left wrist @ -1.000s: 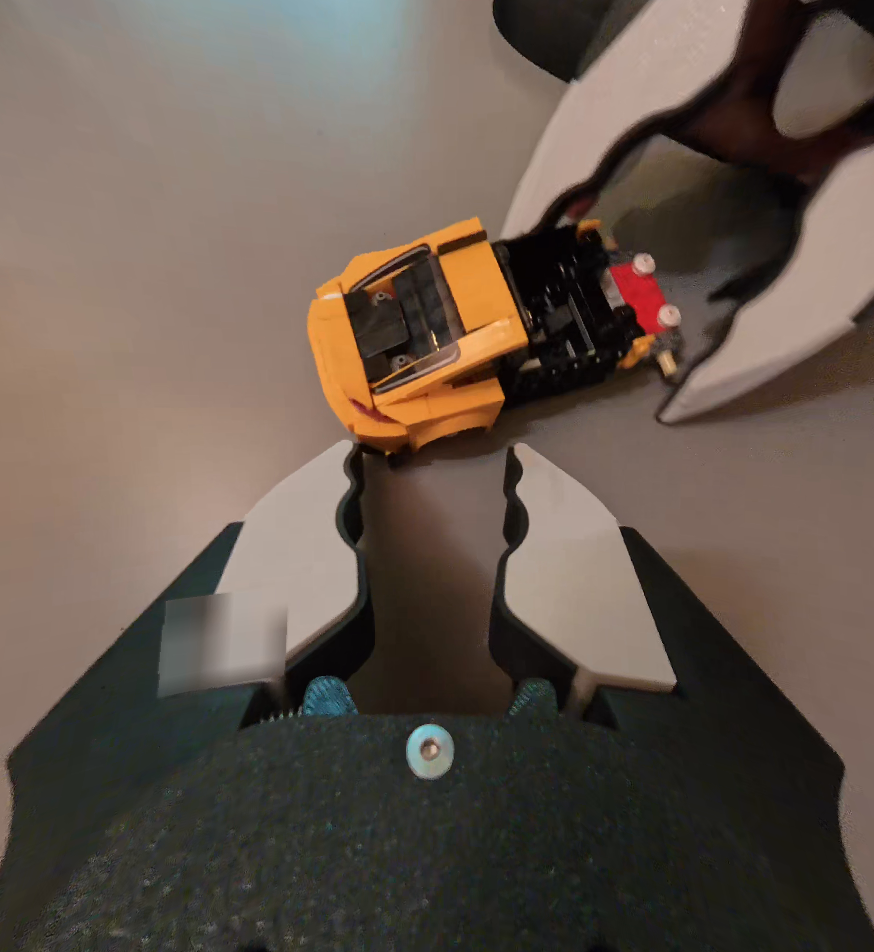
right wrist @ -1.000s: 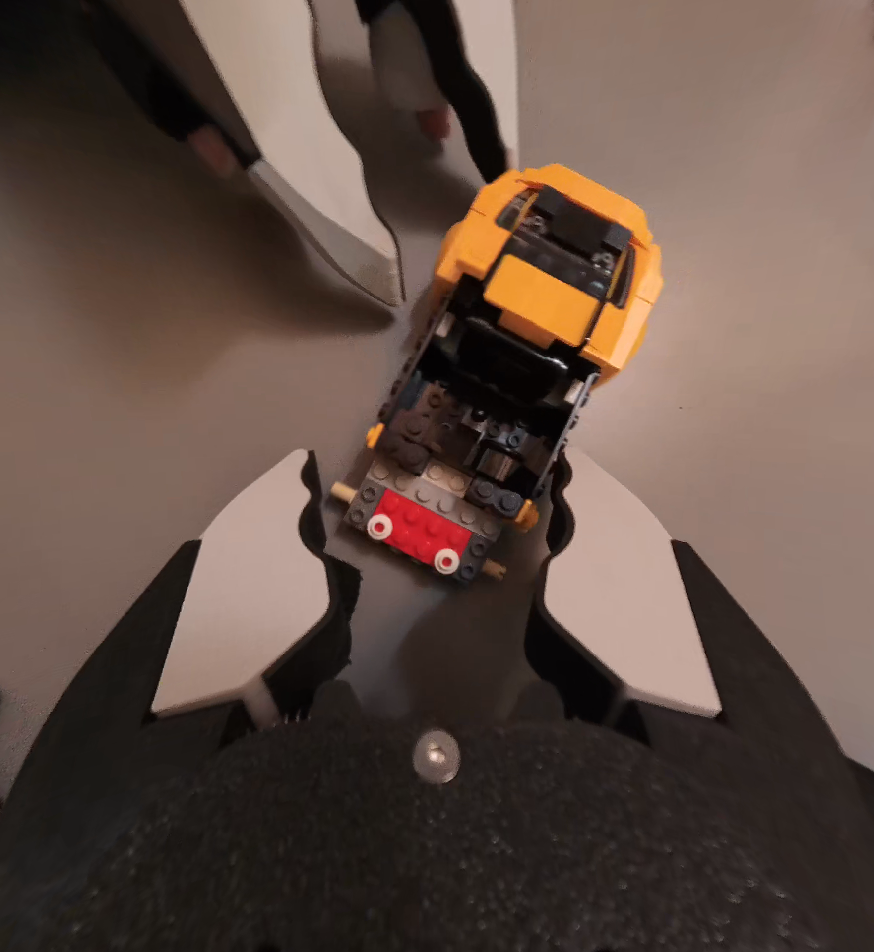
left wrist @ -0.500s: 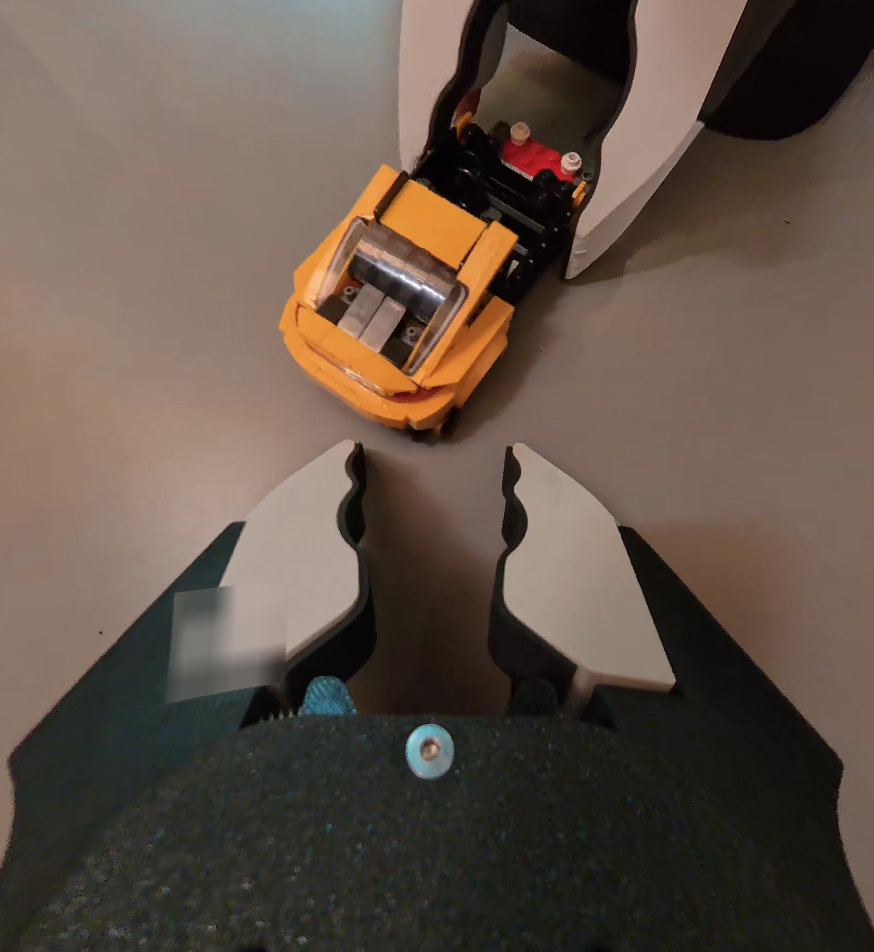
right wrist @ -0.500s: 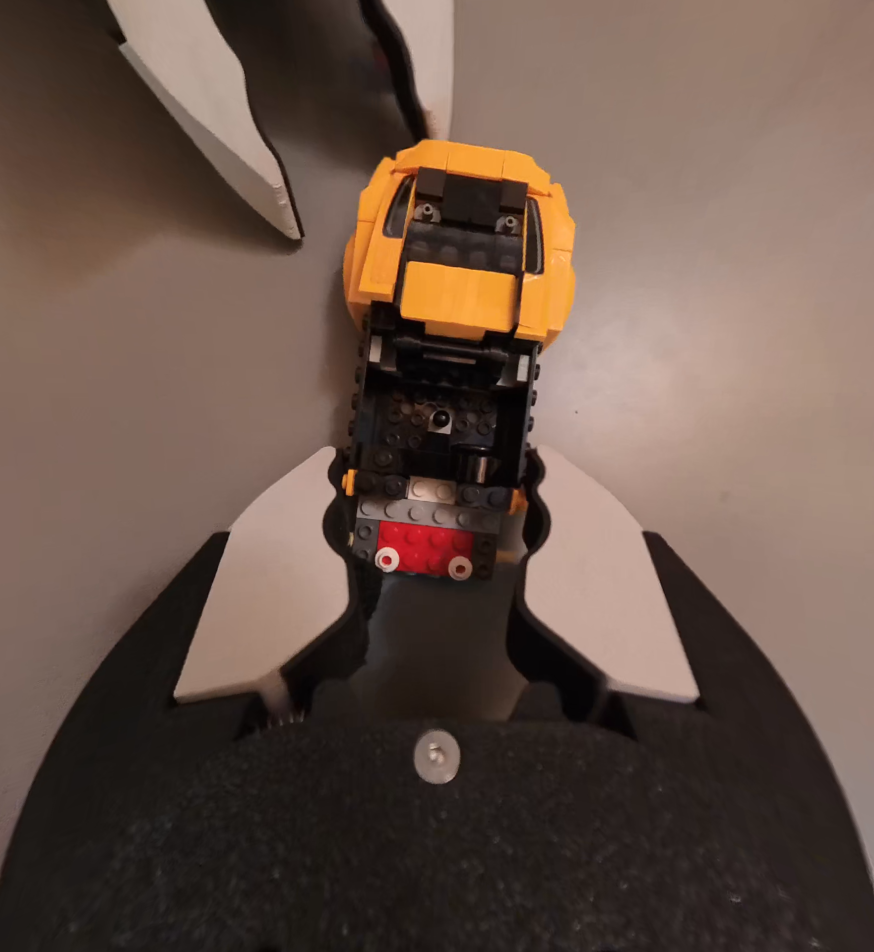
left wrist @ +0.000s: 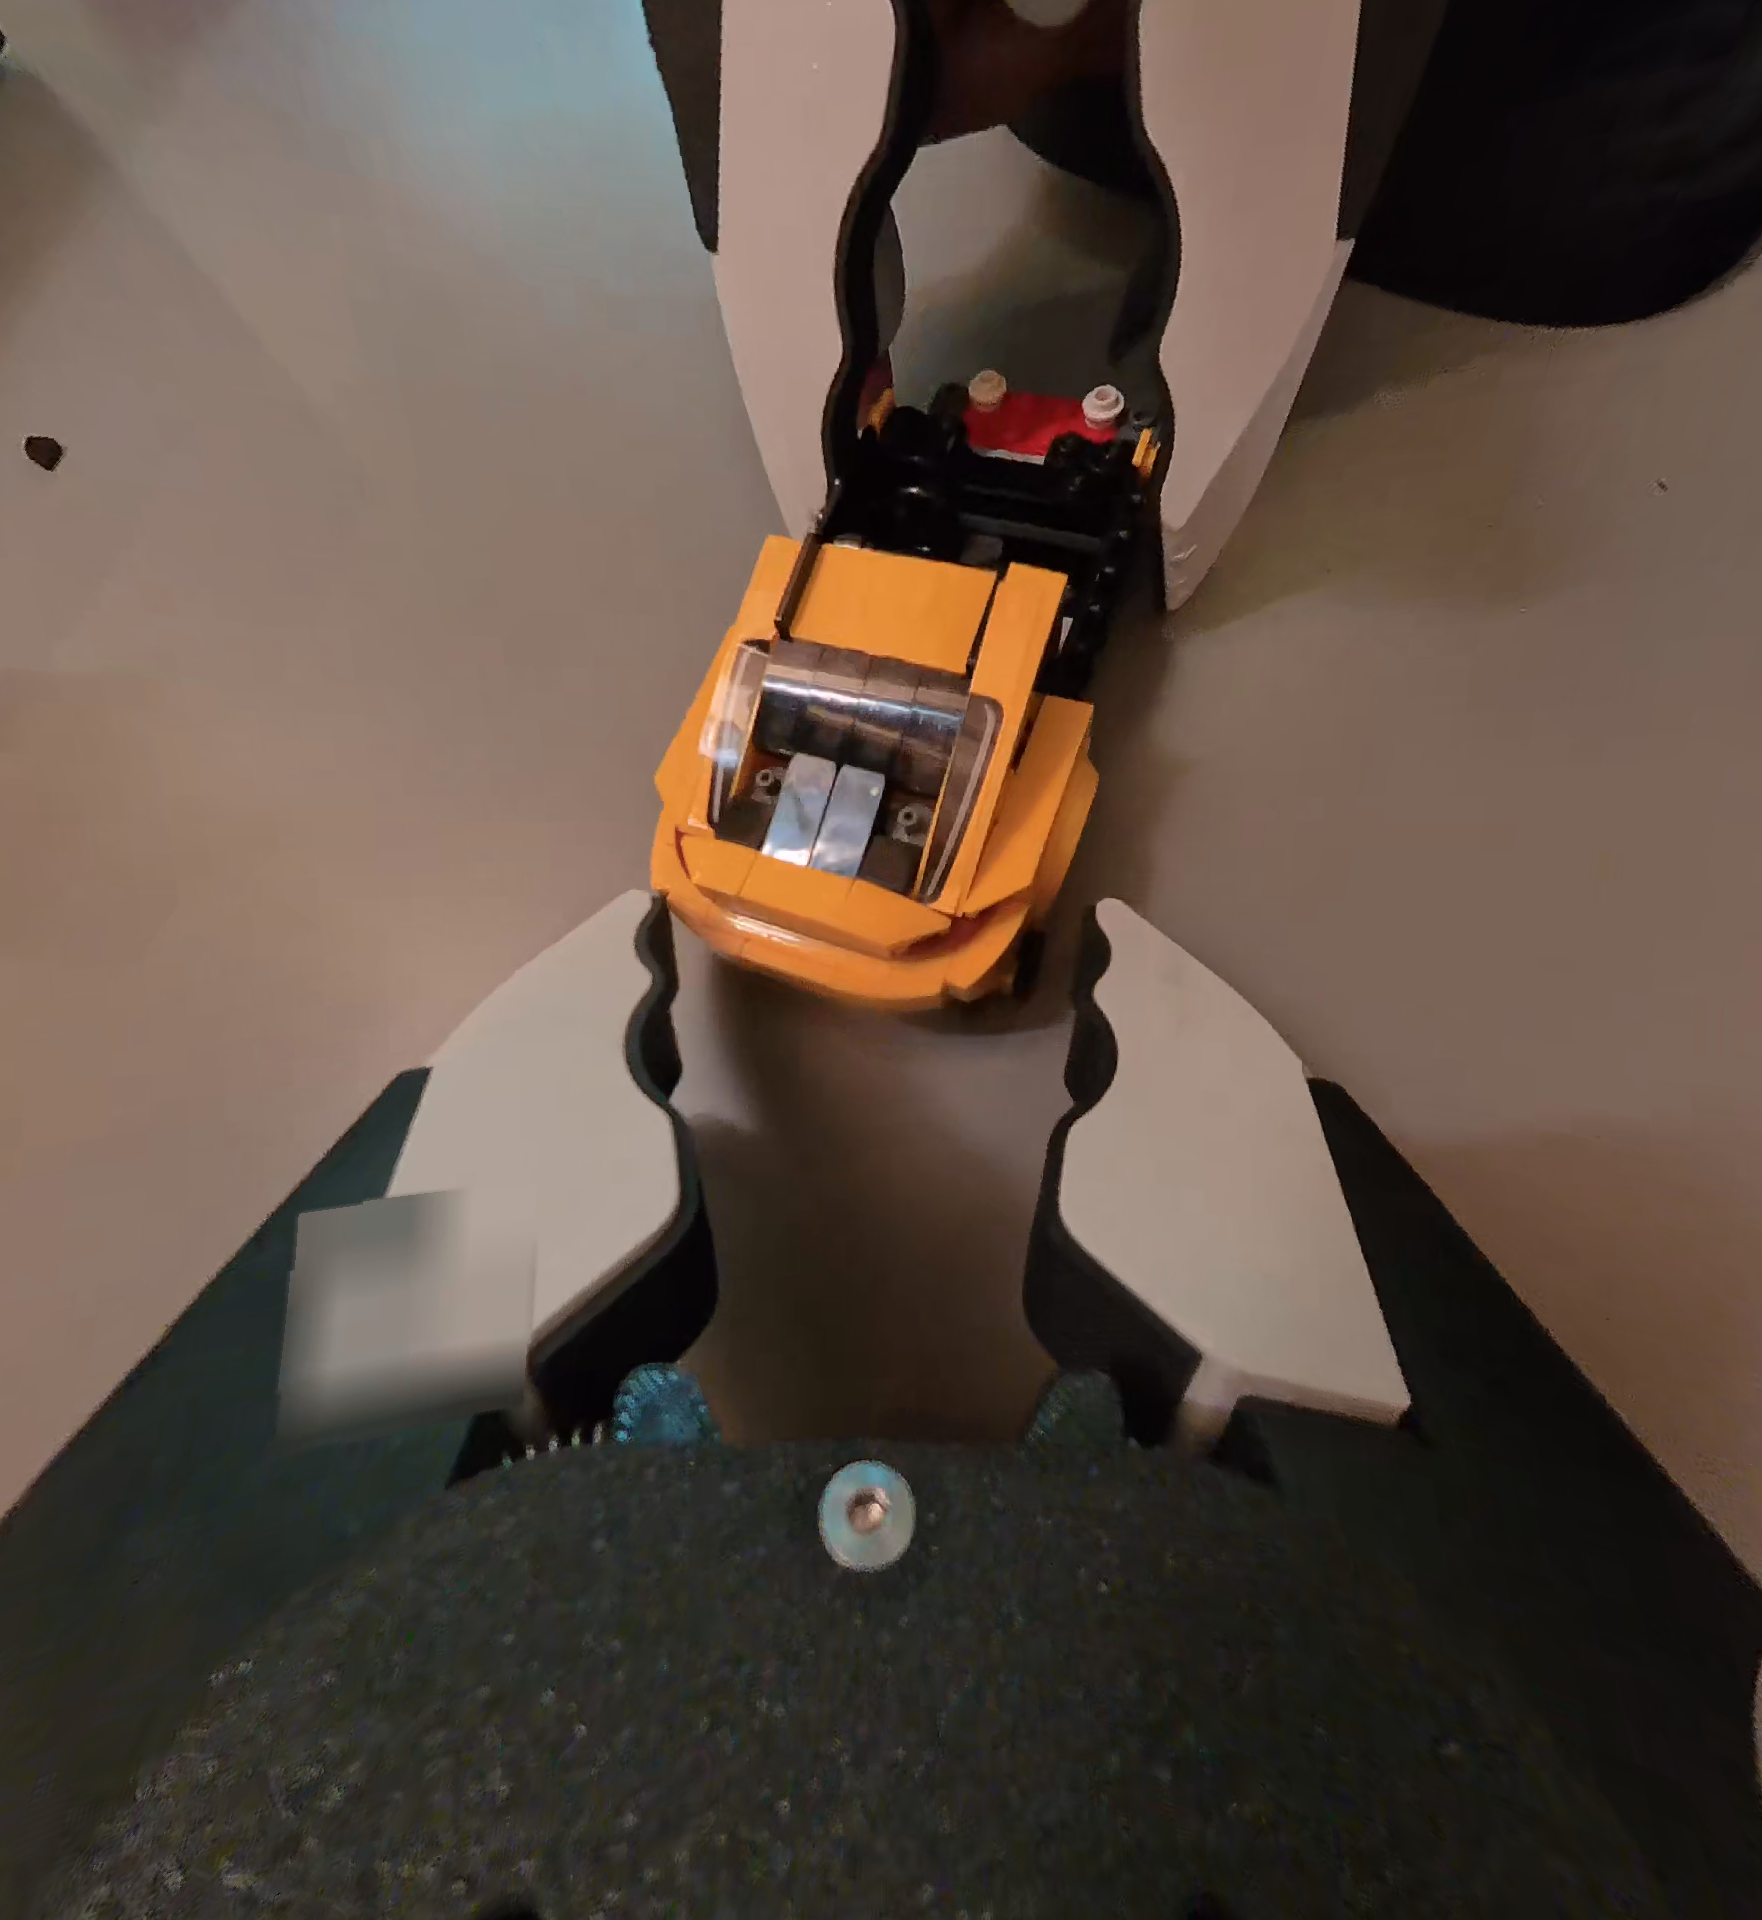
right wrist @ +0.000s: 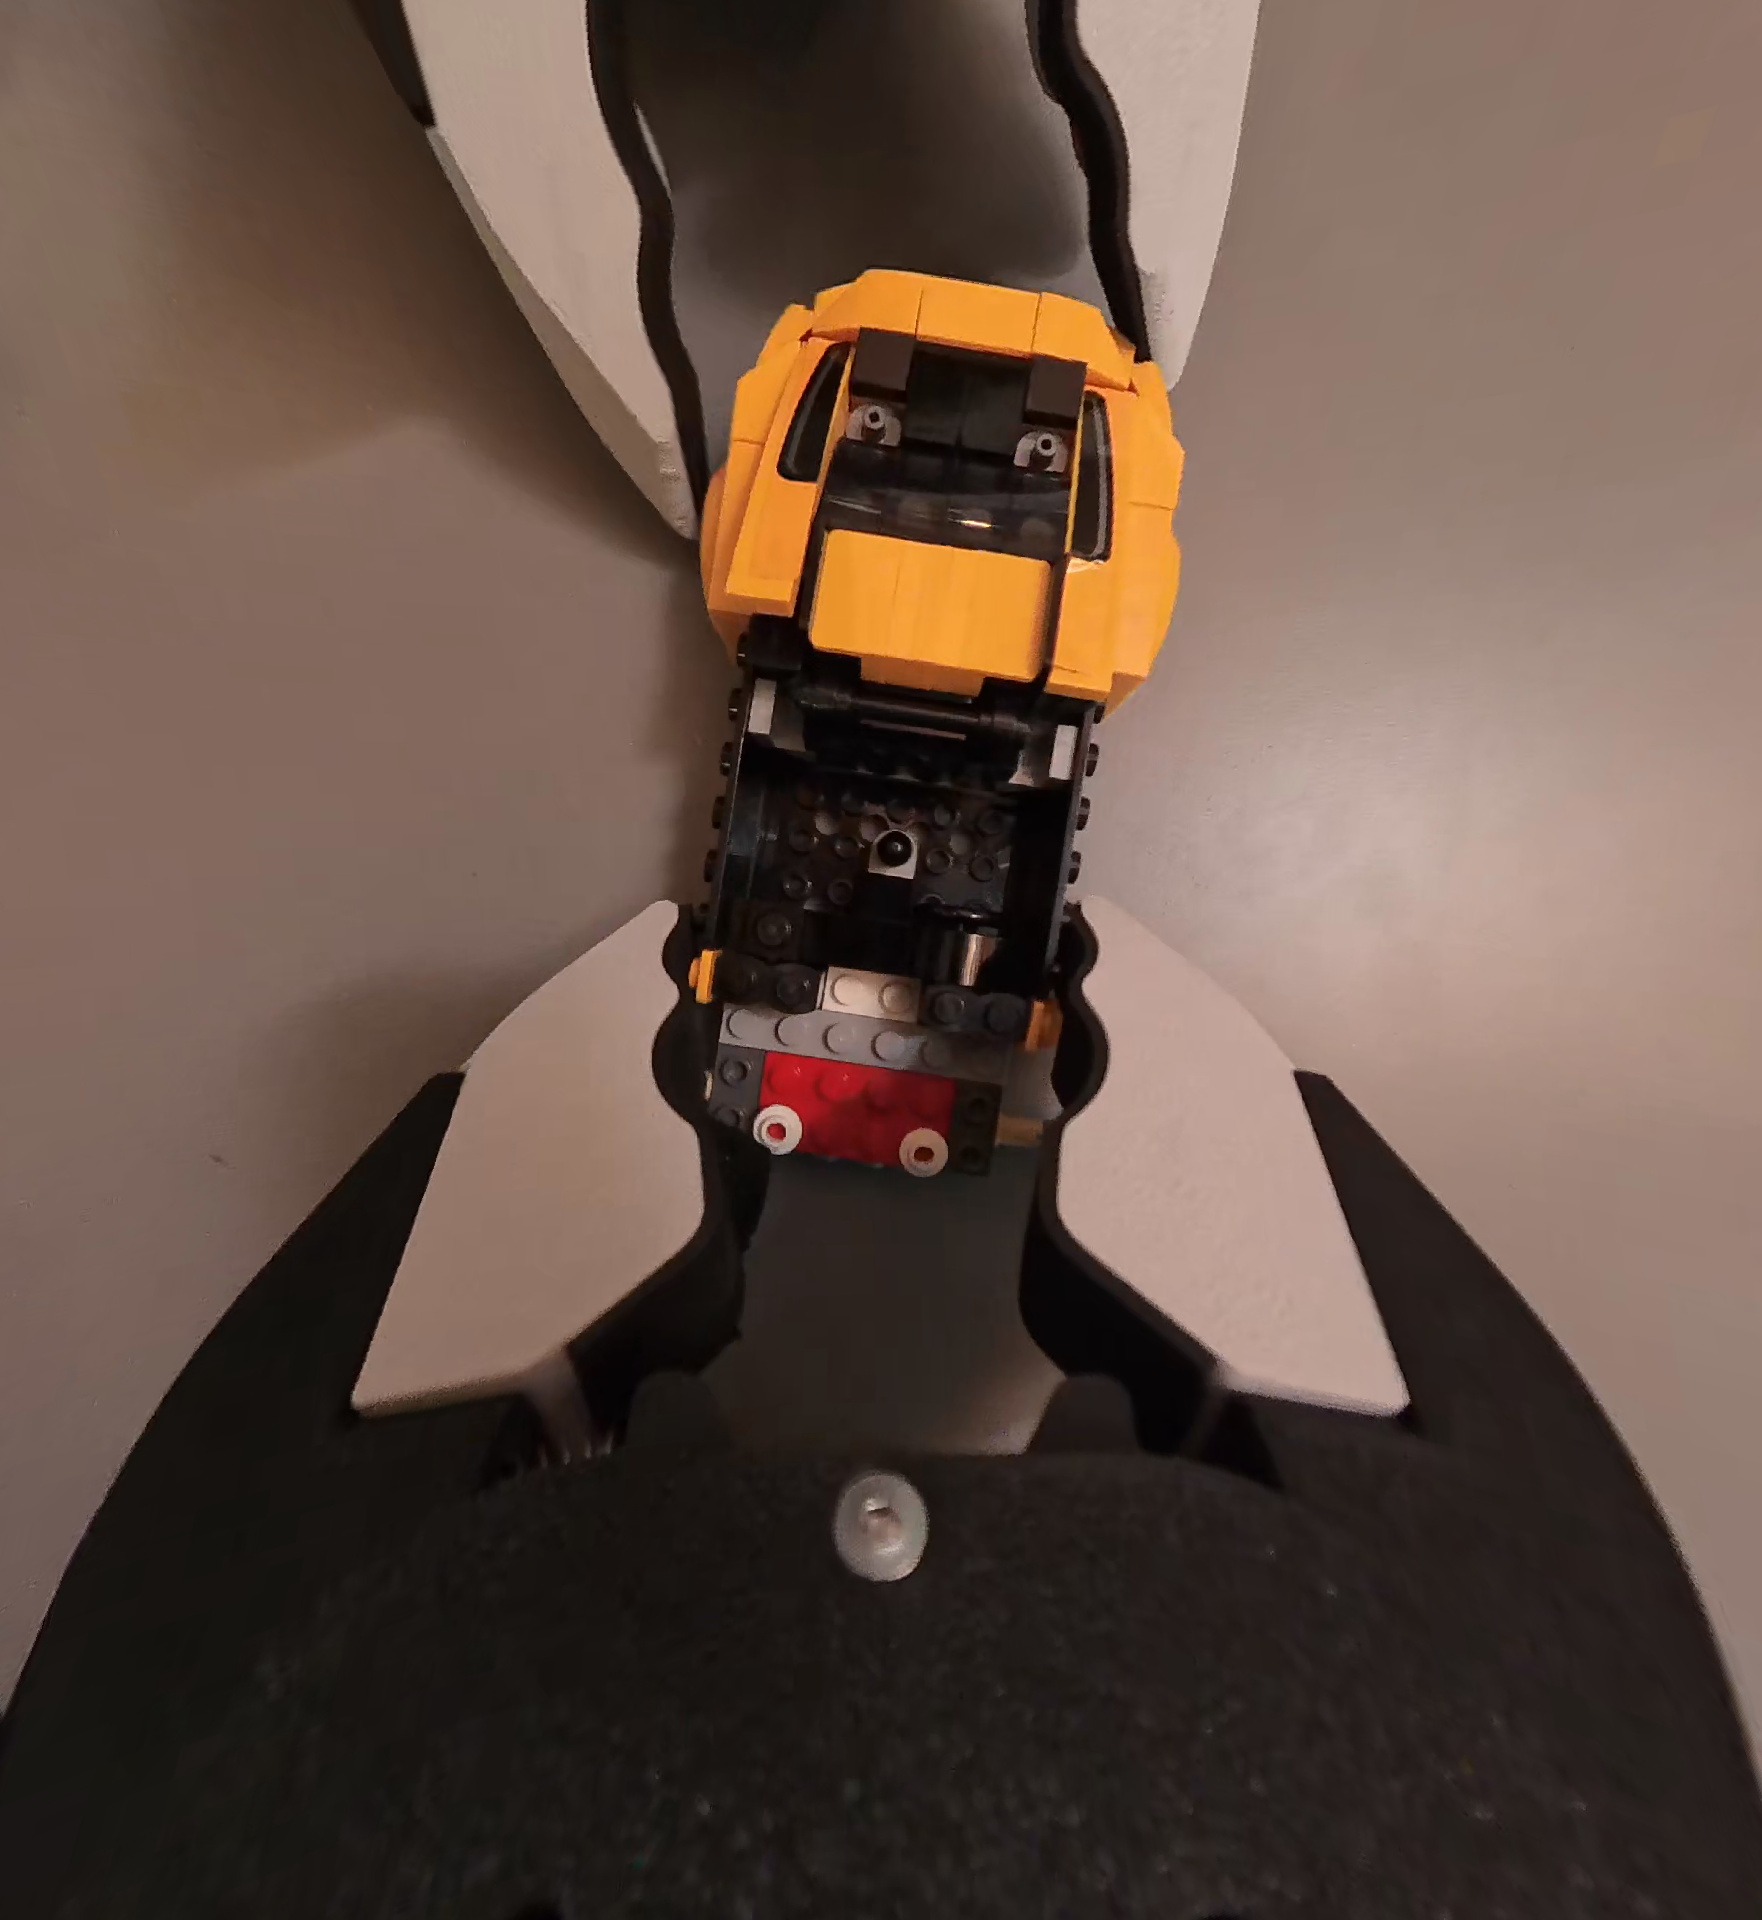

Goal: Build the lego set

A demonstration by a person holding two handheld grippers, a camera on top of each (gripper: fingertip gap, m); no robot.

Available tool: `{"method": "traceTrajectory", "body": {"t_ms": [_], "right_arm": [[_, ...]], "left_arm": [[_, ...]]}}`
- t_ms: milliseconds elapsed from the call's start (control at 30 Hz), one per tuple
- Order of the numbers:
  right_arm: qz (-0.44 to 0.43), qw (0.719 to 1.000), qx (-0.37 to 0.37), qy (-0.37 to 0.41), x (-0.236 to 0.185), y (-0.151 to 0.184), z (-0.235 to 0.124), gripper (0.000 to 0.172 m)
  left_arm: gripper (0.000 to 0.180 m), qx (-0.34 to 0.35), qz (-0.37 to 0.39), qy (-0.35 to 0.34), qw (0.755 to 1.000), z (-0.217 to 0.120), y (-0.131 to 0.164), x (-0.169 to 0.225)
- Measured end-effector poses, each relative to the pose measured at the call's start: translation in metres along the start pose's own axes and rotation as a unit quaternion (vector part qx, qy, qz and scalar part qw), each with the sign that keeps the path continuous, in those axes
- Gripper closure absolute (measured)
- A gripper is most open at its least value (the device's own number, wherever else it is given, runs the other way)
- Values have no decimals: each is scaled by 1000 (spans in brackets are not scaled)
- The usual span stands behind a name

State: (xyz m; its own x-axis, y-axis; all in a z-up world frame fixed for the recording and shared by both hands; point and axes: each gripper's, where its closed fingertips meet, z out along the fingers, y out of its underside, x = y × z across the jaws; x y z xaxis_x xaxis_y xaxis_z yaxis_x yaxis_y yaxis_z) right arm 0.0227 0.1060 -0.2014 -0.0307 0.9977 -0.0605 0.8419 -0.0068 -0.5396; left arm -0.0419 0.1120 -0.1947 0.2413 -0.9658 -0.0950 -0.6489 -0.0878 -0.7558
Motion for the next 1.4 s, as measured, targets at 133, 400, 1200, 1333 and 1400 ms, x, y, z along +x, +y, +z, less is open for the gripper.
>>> {"method": "traceTrajectory", "body": {"t_ms": [133, 400, 1200, 1333, 1400], "right_arm": [[17, 998, 10, -62, -3, -2, -4, 106], [41, 986, 10, -159, -6, -4, -14, 105], [-37, 996, -21, -82, -5, -4, -8, 105], [-49, 996, -26, -75, -5, -3, -8, 106], [-51, 996, -27, -73, -5, -2, -8, 106]], "left_arm": [[113, 17, -44, 23, 999, -4, -4, 1], [113, 37, -85, 64, 994, -7, -8, 8], [161, 39, 20, 19, 999, -17, -38, 25], [167, 27, 34, 5, 999, -15, -38, 25], [169, 20, 46, 0, 999, -15, -38, 26]]}}
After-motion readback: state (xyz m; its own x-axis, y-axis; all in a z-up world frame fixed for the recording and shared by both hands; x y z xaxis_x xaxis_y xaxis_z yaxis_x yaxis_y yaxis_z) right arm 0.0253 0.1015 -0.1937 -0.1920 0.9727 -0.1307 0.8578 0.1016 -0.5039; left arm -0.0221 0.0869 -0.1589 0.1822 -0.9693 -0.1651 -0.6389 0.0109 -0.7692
